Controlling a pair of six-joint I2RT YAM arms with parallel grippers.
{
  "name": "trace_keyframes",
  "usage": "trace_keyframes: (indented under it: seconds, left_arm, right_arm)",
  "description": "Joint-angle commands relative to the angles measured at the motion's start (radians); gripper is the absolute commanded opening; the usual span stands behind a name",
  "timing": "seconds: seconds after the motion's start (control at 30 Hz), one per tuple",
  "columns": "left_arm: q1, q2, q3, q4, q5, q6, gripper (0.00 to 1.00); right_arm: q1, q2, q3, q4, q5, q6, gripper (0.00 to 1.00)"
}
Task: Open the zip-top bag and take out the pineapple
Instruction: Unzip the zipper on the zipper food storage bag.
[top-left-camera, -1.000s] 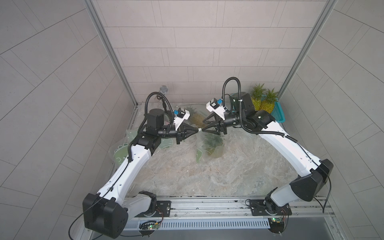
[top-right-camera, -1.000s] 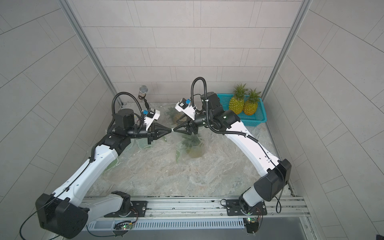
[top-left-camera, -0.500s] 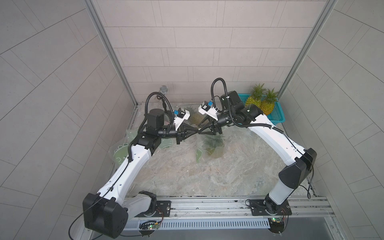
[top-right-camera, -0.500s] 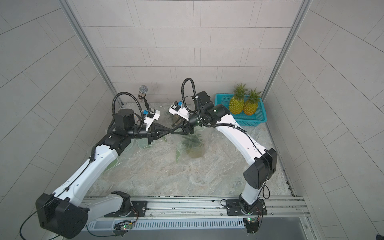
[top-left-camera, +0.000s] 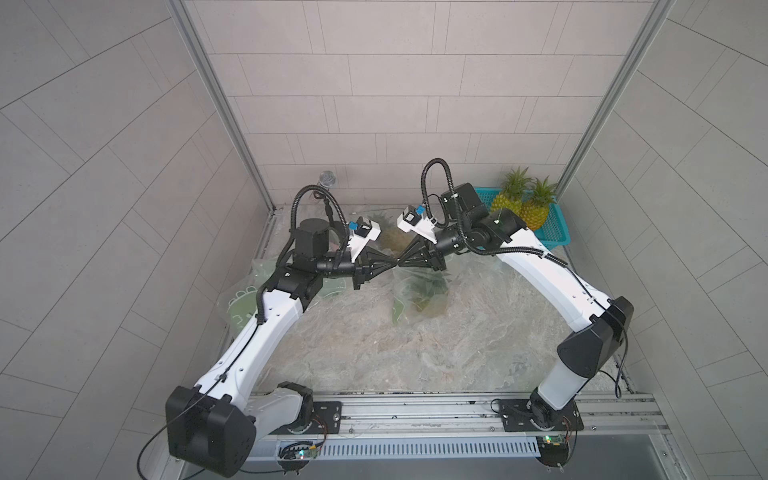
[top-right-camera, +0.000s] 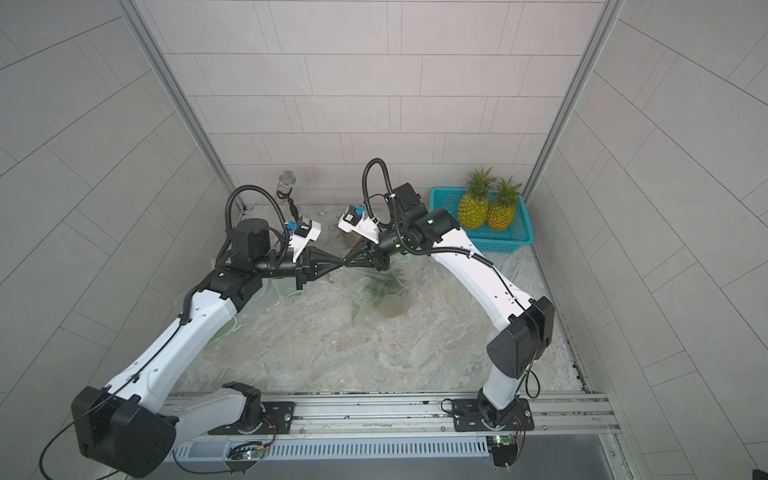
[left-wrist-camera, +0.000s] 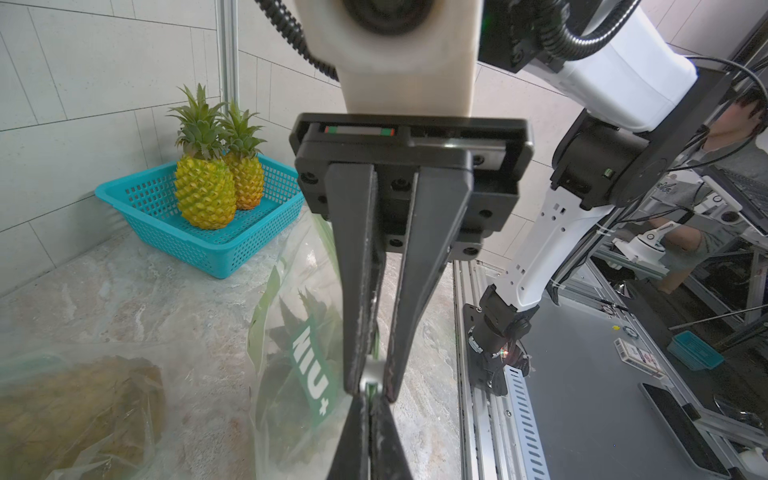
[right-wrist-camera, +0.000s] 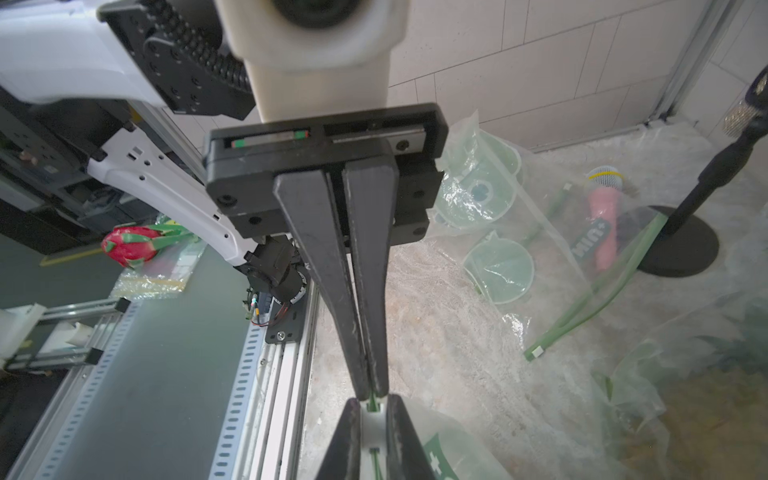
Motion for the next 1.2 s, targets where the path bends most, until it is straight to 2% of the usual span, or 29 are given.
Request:
trace_keyframes:
  seconds: [0.0, 0.17, 0.4, 0.8, 1.17]
  left_arm:
    - [-0.001, -0.025, -0.003, 0.042, 0.013, 0.007, 0.00]
    - [0.006, -0.035, -0.004, 0.043, 0.000, 0.009, 0.00]
    - [0.023, -0.049, -0.002, 0.045, -0.034, 0.005, 0.00]
    - [0.062, -0.063, -0.001, 0.063, -0.091, -0.025, 0.00]
    - [0.081, -0.063, 0.018, 0.000, -0.198, -0.013, 0.00]
  right_arm:
    - [0.006, 0.003, 0.016, -0.021, 0.017, -0.011, 0.08]
    - [0.006, -0.021, 0.011, -0.016, 0.096, -0.008, 0.04]
    - [-0.012, -0.065, 0.000, -0.024, 0.202, -0.014, 0.03]
    - [-0.059, -0.098, -0.007, -0.111, 0.282, -0.060, 0.03]
    - [-0.072, -0.178, -0.076, -0.116, 0.370, -0.060, 0.04]
